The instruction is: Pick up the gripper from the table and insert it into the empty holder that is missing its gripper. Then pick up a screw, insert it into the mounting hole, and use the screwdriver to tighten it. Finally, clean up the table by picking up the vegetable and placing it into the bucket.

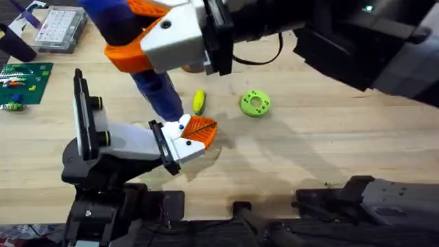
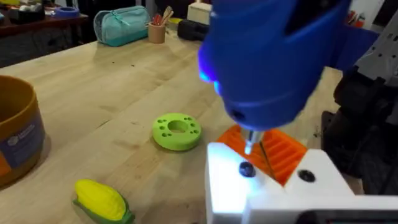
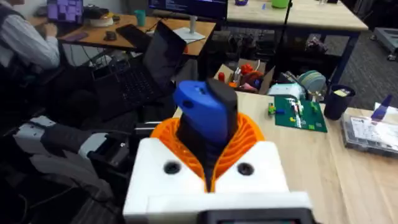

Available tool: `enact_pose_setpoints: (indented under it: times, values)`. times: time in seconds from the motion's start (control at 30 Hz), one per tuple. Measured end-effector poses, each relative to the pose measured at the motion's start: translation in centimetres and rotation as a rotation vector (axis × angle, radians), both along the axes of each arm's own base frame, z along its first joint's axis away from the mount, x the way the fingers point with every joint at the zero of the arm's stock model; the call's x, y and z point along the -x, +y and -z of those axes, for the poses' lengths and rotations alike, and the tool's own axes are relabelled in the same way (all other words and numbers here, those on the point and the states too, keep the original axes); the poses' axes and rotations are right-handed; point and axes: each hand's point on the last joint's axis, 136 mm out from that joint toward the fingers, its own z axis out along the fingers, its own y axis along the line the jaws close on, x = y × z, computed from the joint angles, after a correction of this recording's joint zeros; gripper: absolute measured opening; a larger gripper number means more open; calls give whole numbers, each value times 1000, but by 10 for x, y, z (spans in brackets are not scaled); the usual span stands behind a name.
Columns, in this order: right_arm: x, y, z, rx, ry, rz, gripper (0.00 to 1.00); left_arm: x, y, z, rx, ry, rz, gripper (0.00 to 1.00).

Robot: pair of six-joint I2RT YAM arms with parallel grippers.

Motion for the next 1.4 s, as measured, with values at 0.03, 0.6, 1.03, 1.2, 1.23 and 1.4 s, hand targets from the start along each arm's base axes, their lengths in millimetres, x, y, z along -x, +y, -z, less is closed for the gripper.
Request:
enact_pose_setpoints:
  times: [0.03, 0.6, 1.03, 1.2, 1.23, 1.4]
  values:
    - [0, 0, 0, 1, 2, 0, 28, 0, 0, 0, 0, 0, 0, 17]
    - [0, 0, 4, 19, 27, 0, 28, 0, 0, 0, 0, 0, 0, 17]
    - [-1, 1, 6, 22, 30, 0, 28, 0, 0, 0, 0, 0, 0, 17]
    - [-6, 6, 16, 40, 49, 0, 28, 0, 0, 0, 0, 0, 0, 17]
    - [-6, 6, 17, 42, 52, 1, 28, 0, 0, 0, 0, 0, 0, 17]
    - [-7, 7, 18, 45, 56, 0, 27, 0, 0, 0, 0, 1, 0, 17]
